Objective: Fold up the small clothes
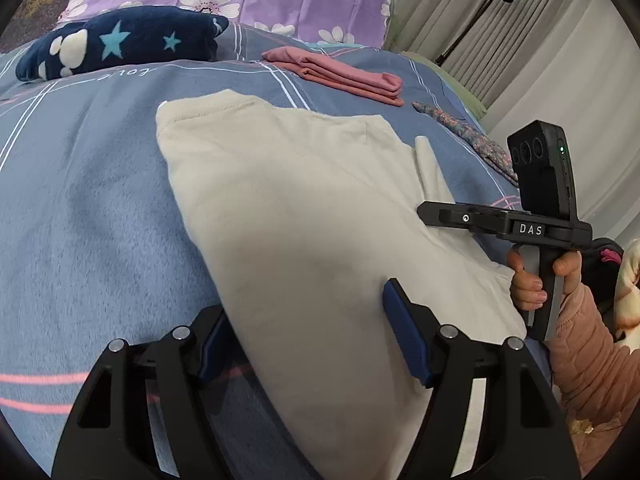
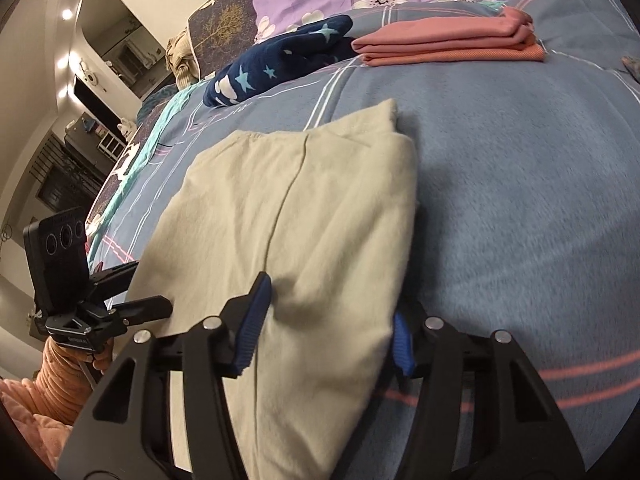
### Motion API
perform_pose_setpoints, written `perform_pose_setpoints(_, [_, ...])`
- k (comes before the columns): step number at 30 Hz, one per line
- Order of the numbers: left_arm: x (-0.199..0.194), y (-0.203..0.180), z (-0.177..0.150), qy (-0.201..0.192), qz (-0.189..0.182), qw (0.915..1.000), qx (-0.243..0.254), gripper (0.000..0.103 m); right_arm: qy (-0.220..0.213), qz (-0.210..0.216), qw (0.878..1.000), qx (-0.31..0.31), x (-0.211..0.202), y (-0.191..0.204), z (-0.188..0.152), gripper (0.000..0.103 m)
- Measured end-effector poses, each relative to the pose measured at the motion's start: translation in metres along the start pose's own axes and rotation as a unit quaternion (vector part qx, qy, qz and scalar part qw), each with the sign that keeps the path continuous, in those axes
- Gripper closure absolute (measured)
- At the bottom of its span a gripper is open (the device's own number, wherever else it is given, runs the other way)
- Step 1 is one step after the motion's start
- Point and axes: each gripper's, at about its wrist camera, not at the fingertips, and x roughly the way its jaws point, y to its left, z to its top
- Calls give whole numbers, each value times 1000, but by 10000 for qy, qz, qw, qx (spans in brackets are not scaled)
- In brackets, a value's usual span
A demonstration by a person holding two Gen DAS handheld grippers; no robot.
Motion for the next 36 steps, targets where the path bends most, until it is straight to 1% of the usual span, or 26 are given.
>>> perform_pose_setpoints(3, [2,-1,2,1,49,10000,77,38,-21,-53,10000,-78,0,2,1,52])
perform_pose_setpoints(6, [1,-2,5,2,100,9999,126,49,-61,-246,9996,-134,-1,6,1,70])
perform_pose_setpoints(7, [0,-3,5,-19,142,9998,143,56,-102,-327,9993,-160,-2,9,1,79])
perform_pose_setpoints(8, [-1,-4,5,-40,178,9997,166,62,-160,-423,9988,-211,-4,13,1,84])
perform_pose_setpoints(10, [-6,-9,6,-112,295,9992,239,70,-342,-607,9967,-408,-13,27,1,87])
perform_pose_setpoints(11, [-9,-11,7,-149,346,9989,265,74,-434,-670,9955,-503,-17,34,1,88])
perform_pose_setpoints(14, [-19,-18,9,-282,428,9982,320,78,-729,-805,9910,-781,-32,56,-2,88])
perform_pose_setpoints(18, [-35,-33,10,-504,535,9959,529,79,-1083,-960,9835,-1084,-57,82,-9,89])
perform_pose_setpoints(24, [-61,-63,17,-852,517,9912,867,80,-1642,-1191,9708,-1278,-101,104,-20,89])
perform_pose_setpoints(27, [-66,-83,25,-993,494,9879,1079,80,-1898,-1328,9638,-1321,-124,109,-23,89])
perform_pose_setpoints(30, [-67,-106,36,-1103,388,9845,1304,80,-2118,-1501,9575,-1253,-148,105,-27,89])
perform_pose_setpoints(32, [-64,-119,43,-1124,329,9824,1455,80,-2230,-1598,9544,-1177,-162,99,-29,89])
perform_pose_setpoints(36, [-51,-153,63,-1106,216,9764,1845,80,-2423,-1935,9444,-1090,-195,82,-32,89])
